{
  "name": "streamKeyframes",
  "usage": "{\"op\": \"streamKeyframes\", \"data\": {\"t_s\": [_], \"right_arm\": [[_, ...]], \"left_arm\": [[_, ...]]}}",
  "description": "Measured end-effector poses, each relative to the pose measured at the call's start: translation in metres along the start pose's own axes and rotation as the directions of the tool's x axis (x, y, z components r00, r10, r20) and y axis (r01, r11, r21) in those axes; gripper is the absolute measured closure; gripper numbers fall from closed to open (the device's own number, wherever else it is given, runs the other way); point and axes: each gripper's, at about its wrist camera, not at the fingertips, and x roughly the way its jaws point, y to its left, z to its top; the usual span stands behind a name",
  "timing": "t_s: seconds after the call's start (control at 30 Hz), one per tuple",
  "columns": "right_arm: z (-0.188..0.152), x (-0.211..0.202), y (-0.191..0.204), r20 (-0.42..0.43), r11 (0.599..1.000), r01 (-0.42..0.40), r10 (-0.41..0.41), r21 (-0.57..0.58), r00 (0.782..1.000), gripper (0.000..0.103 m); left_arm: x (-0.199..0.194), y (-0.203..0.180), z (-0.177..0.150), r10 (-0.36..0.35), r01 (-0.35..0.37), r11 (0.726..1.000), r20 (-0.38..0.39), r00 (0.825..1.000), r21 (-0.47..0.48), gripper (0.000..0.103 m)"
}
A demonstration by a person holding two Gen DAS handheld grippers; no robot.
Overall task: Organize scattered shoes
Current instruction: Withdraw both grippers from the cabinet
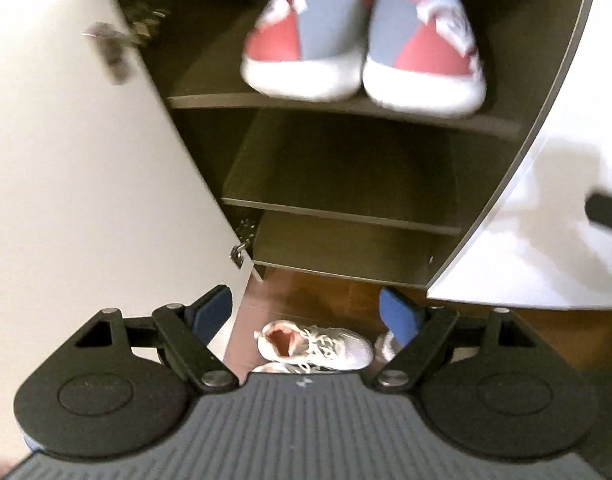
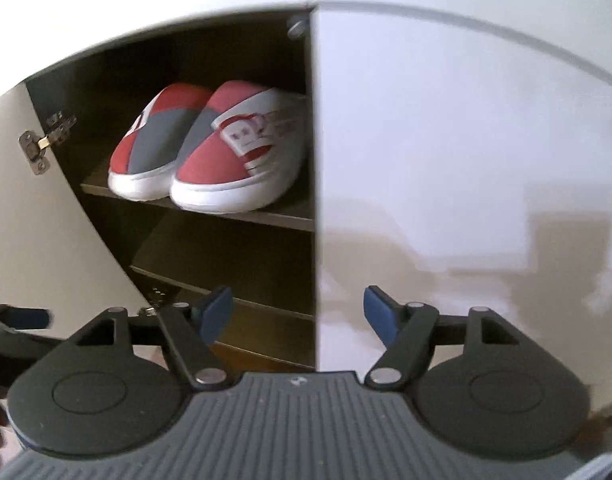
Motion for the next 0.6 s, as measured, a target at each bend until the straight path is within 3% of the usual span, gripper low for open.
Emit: {"op": "streamKeyframes", "data": {"t_s": [0.13,0.23,0.43,0.6], "right_arm": [[0.003,-0.058,-0.002,0.080,0.999,0.042,-0.044,0.035,0.996,0.026],[0.011,-0.110,-0.005,0.122,0.996,0.039,-0.049,0.080,0.991,0.023],[0.035,-0.190,-0.011,0.197,0.996,0.019,-0.037,0.090,0.980,0.017],[0.046,-0.220,-0.024,0.247,0.997,0.021,-0.040,0.079,0.968,0.015]], "left_arm": [[-0.040,0.019,0.047,-0.017,0.019,1.000,0.051,0.999,-0.022,0.020],[-0.101,0.019,0.047,-0.017,0.017,1.000,0.093,0.996,0.004,0.020],[-0.162,0.018,0.055,-0.047,0.044,0.999,0.138,0.989,0.023,0.020],[-0.200,0.012,0.058,-0.072,0.061,0.996,0.192,0.979,0.061,0.020]]}}
